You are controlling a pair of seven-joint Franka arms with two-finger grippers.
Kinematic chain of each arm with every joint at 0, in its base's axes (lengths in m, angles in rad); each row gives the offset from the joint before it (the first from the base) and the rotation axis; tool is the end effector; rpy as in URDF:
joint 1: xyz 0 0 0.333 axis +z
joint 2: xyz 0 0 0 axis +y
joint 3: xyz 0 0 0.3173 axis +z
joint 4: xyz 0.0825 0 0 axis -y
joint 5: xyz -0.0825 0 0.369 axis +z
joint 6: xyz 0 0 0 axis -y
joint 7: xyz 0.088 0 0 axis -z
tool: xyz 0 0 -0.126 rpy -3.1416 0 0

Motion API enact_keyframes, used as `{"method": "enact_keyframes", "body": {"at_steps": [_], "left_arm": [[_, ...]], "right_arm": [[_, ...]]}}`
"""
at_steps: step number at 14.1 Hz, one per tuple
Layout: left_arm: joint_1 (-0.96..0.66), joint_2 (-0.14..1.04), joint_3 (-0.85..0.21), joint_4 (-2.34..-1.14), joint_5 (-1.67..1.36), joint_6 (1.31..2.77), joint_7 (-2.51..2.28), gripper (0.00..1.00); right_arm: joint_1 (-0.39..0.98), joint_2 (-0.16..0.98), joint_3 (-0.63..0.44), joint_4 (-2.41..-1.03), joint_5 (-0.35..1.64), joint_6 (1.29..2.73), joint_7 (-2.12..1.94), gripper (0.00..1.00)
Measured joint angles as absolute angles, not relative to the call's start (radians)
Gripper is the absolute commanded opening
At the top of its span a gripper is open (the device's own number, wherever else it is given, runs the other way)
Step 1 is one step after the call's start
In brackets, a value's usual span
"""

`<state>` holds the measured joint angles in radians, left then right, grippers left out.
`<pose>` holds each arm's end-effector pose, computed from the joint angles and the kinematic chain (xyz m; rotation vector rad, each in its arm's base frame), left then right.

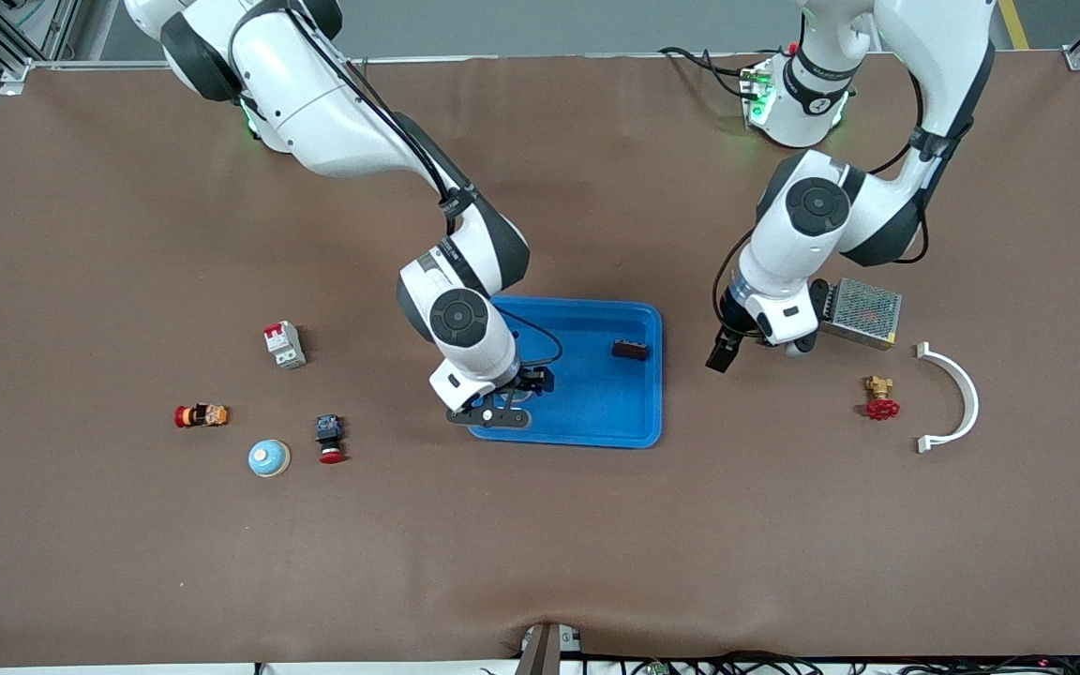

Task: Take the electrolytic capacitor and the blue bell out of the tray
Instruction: 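Move both grippers back into the blue tray toward the remaining items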

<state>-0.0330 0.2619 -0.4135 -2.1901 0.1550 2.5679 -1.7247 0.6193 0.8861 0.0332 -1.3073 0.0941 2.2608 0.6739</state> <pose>0.5086 -0.2423 0.2832 2.5056 1.6663 0.0871 0.5909 0.4493 0.2023 -3.0181 0.1389 0.0125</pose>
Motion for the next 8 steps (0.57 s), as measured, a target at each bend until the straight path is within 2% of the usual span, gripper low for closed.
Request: {"method": "enact_keyframes", "body": {"at_steps": [8], "left_arm": [[-0.111,0.334,-0.414,-2.127,0.155,2.568,-1.953,1.00]], "right_arm": [[0.621,0.912,0.033,-1.308,0.086,2.285,0.674,1.00]]}}
